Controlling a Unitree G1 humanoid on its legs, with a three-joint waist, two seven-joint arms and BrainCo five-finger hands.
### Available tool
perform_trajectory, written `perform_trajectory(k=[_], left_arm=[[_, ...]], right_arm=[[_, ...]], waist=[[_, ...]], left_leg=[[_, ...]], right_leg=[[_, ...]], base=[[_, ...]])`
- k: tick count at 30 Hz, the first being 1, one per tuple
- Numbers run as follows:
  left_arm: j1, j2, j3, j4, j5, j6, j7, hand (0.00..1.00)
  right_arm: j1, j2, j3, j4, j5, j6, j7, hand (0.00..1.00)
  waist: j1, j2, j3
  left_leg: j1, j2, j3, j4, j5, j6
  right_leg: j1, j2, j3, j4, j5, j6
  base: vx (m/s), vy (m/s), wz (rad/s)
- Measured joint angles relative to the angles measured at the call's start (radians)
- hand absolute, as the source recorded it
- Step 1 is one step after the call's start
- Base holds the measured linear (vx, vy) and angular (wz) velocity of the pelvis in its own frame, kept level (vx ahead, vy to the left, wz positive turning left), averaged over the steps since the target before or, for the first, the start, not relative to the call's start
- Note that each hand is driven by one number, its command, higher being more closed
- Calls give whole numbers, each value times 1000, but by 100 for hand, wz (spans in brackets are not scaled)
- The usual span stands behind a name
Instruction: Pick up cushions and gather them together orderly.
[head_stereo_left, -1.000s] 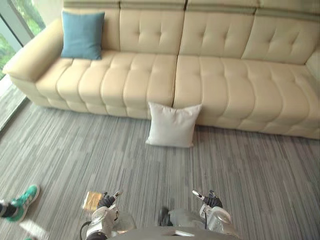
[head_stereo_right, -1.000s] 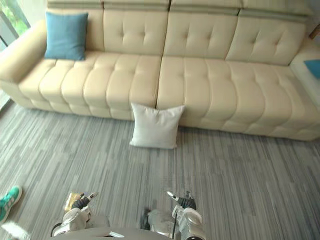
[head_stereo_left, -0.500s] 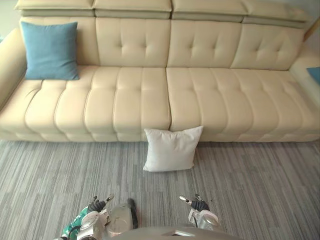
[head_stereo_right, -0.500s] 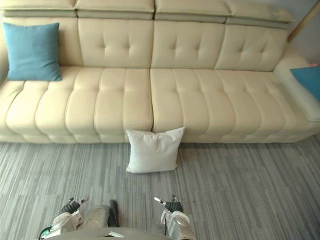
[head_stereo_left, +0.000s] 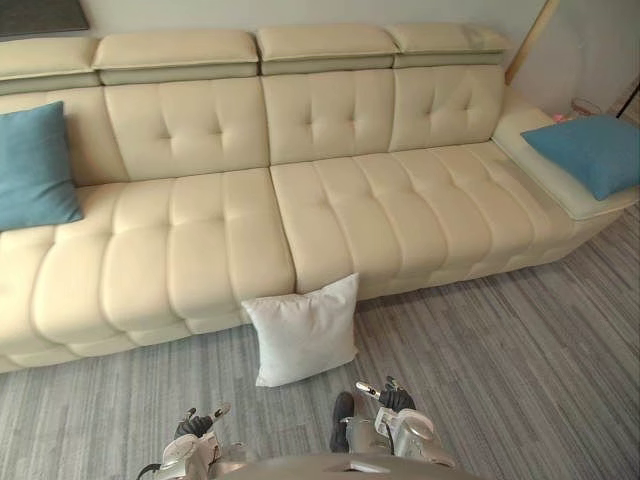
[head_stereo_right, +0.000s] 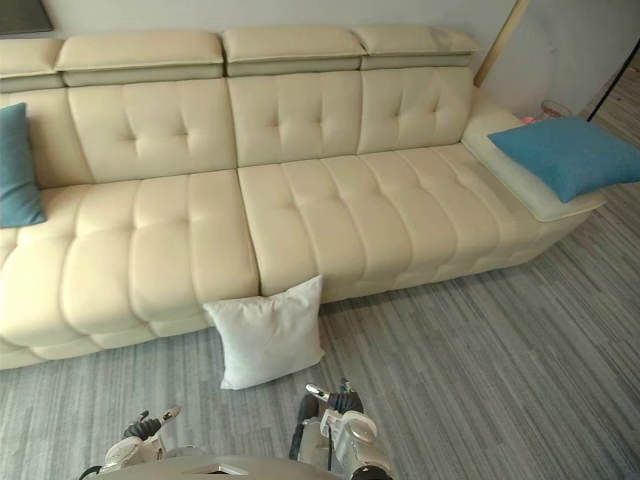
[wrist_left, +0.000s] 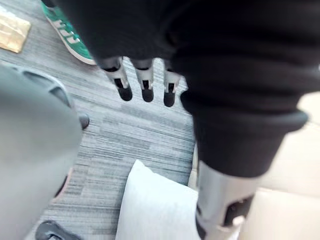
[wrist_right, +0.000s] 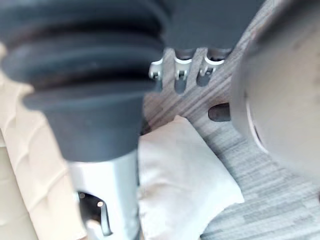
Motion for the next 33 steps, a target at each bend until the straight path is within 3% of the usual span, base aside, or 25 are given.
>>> perform_trajectory(k=[1,3,4,6,8,9,11,14,16,17,18,20,24,31,33], left_arm=[[0,-8,-5,4,0,0,-3,0],[0,-27,-8,4,3,-2,-2,0],[2,-27,-8,2,2,-2,-2,0],[4,-26,6,-19,-40,-1,-2,0],[11,-31,29,-39,-64,-2,0,0],[10,-31,37,-39,-64,-1,0,0],[9,-31,39,-40,-64,-1,1,0],[11,-31,38,-50,-68,-2,4,0],[11,-38,36,-56,-68,-2,6,0],[9,-28,35,-56,-67,-1,7,0],[7,-10,25,-64,-64,-3,12,0],[8,9,17,-66,-62,-1,14,0],[9,11,9,-65,-60,-2,17,0],[5,12,-13,-61,-59,-3,19,0],[-7,18,-26,-74,-58,-4,22,0]], right_arm=[[6,-11,-5,-5,0,-1,0,0],[7,-14,-28,-29,0,0,1,0],[10,-13,-29,-30,0,0,1,0],[19,-14,-22,-37,-1,1,0,0],[25,-16,6,-37,0,3,0,0],[26,-15,15,-37,0,3,0,0],[28,-10,11,-35,0,5,0,0],[33,-7,-1,-33,0,18,-2,0],[33,-8,-1,-37,0,21,-2,0],[32,-1,0,-37,0,22,-3,0],[34,16,3,-39,1,21,-3,0],[34,30,13,-35,1,24,-2,0],[41,31,2,-38,0,24,-4,0],[24,17,51,-41,-66,20,-10,0],[12,13,54,-44,-81,20,-29,0]], waist=[[0,33,-12],[-5,50,-13],[-5,48,-15],[-9,50,-14],[-4,50,-14],[2,44,-11],[4,44,-10],[9,39,-7],[9,47,-6],[14,39,-8],[15,8,1],[24,-11,13],[29,-22,10],[27,-21,18],[26,-22,35]], left_leg=[[13,6,-47,-12,13,12],[24,33,-119,10,56,5],[18,38,-128,36,62,11],[-78,69,-200,257,69,16],[-176,95,-223,468,147,9],[-208,107,-217,536,157,11],[-248,113,-158,595,110,14],[-272,87,-60,473,36,5],[-285,54,-21,264,99,28],[-270,26,-6,198,106,33],[-265,-6,-8,167,119,51],[-265,-31,-8,150,123,58],[-242,-51,-6,131,122,66],[-246,-75,-39,37,168,67],[-298,-72,-66,92,159,71]], right_leg=[[-22,14,-13,58,-55,-18],[-28,32,-30,153,-158,-45],[-20,33,-36,161,-170,-41],[29,32,-67,165,-200,-58],[78,30,-84,146,-219,-72],[102,28,-88,123,-219,-72],[150,12,-97,82,-216,-69],[220,-26,-121,37,-202,-46],[228,-38,-132,32,-191,-21],[229,-41,-126,26,-193,13],[228,-57,-118,2,-184,15],[237,-67,-90,-36,-175,13],[264,-70,-58,-83,-136,15],[209,-75,-40,-76,-124,42],[166,-77,-33,-24,-138,51]], base=[[348,-237,-2],[382,-275,5],[347,-270,21],[359,-227,34],[302,-115,21],[227,-45,9],[273,-12,17],[212,119,35],[114,209,31],[92,221,30],[87,261,32],[33,149,17],[5,106,-5],[-87,-12,-7],[-137,-13,10]])
